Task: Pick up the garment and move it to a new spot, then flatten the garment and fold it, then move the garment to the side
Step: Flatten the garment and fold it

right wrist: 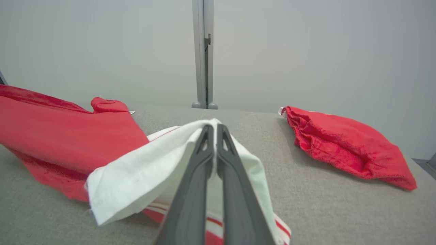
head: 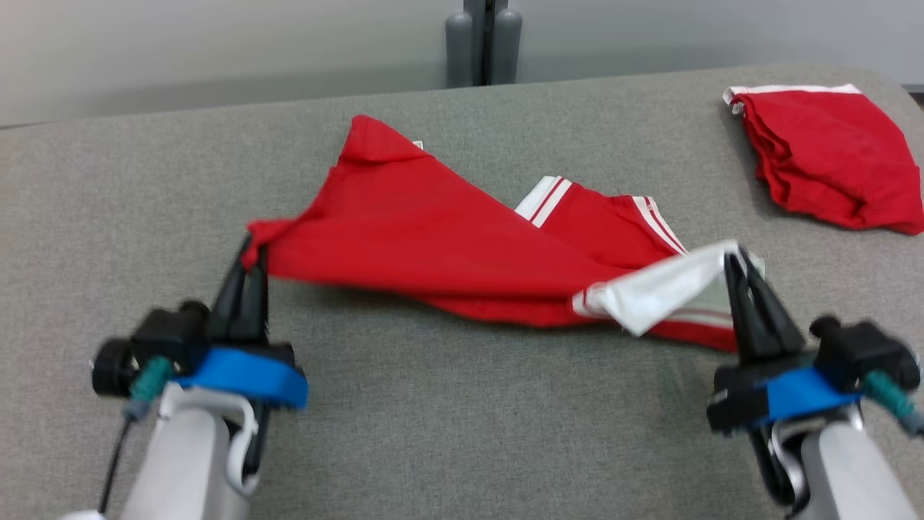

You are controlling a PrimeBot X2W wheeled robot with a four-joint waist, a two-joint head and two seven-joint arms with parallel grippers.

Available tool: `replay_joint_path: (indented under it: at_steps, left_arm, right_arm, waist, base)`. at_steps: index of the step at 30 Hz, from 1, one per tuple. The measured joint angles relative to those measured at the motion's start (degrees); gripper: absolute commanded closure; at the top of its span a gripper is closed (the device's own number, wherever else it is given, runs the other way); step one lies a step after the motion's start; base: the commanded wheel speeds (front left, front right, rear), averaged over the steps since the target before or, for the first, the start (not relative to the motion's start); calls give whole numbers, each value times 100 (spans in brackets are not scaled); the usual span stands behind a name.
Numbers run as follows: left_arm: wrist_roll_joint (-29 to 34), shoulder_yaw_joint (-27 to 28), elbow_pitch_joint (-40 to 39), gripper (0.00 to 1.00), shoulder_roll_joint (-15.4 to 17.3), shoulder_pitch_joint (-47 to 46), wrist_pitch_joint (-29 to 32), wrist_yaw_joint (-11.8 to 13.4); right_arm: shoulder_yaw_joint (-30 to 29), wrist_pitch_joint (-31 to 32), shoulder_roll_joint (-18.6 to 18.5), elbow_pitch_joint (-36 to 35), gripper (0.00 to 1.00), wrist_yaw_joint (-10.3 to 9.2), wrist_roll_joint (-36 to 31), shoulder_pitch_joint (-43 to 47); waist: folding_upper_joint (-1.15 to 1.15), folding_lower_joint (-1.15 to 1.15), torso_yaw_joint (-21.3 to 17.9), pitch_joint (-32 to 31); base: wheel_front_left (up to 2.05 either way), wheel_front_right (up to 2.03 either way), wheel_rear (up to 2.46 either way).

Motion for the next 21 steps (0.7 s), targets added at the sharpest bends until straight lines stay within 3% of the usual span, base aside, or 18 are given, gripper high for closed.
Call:
replay_joint_path:
  at_steps: [11, 21]
  left_arm:
    - [-123, -278, -97, 100, 530, -2564, 719, -11]
    - [-360, -570, 751, 100, 836, -5517, 1038, -32]
  right_arm:
    - [207, 196, -369, 487, 100, 0, 48, -3042]
    - [247, 368, -761, 1633, 100, 1, 146, -6286]
  waist:
    - [0, 1, -90, 887]
    - [0, 2, -35, 1913]
  base:
    - [0, 0, 0]
    - [0, 0, 0]
